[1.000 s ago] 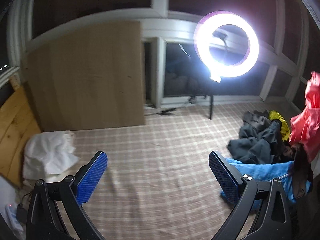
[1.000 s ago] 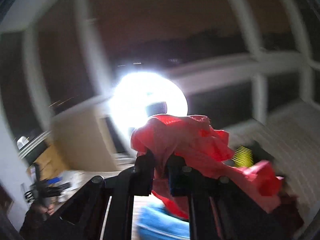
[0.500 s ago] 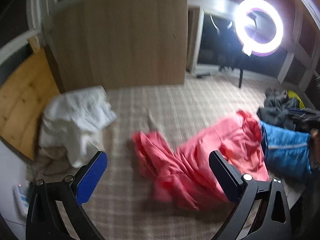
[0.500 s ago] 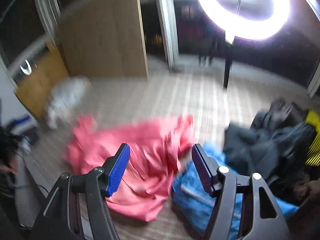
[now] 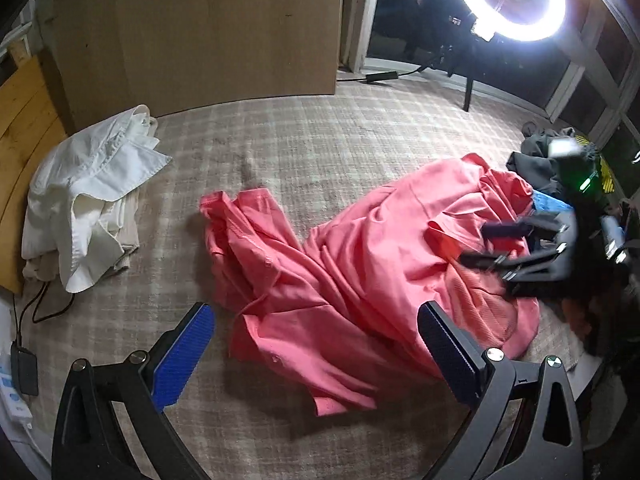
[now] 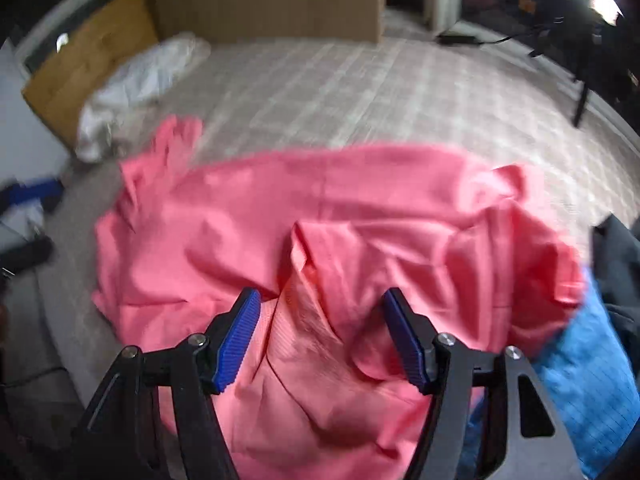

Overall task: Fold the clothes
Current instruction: 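Drop the pink shirt onto the open blanket with the right gripper, then grasp a pink shirt edge with the right gripper while the left gripper grasps another edge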

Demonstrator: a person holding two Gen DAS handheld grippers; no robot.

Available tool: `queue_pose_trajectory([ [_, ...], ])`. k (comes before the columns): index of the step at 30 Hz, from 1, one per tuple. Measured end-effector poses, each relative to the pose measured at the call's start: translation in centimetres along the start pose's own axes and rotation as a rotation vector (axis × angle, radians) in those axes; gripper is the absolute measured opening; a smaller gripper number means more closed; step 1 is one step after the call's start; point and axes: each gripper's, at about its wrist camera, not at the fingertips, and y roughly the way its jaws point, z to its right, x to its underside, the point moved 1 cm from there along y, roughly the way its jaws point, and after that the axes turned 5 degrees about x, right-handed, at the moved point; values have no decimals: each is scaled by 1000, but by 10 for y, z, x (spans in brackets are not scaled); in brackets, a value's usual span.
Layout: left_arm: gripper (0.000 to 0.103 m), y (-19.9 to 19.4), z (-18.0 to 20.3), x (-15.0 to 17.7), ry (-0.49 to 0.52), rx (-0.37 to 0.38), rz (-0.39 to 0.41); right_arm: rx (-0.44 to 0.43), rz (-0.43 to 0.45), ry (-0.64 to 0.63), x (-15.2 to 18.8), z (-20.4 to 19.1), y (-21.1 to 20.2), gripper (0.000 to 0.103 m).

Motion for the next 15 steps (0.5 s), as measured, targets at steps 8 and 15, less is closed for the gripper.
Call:
queue_pose_trajectory([
  [8,102,-10,-11,-16,30,-20,23,-36,172,230,23,57,-99,3],
  [15,102,-6,14,-50,156,48,29,267,0,609,187,125,-168,3],
])
